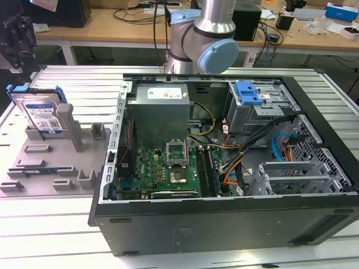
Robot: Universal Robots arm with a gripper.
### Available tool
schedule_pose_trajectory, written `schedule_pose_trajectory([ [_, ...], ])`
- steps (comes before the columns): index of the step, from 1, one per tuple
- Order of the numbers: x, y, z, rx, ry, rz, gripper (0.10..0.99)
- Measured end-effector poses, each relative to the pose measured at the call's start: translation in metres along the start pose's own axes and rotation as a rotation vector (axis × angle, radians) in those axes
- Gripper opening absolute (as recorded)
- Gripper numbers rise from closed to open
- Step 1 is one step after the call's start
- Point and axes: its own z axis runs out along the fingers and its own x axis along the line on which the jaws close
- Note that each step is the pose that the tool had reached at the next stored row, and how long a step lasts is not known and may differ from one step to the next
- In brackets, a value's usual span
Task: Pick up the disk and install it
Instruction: 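Pick up the disk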
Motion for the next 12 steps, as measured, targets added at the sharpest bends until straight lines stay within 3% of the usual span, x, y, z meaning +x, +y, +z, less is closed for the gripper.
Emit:
schedule_pose_trajectory([
  [5,0.0004,0.0134,0.004,0.0,-0.0001,-0.012,0.482],
  [12,0.0006,0.0197,0.0115,0.0,-0.0001,-0.026,0.482],
])
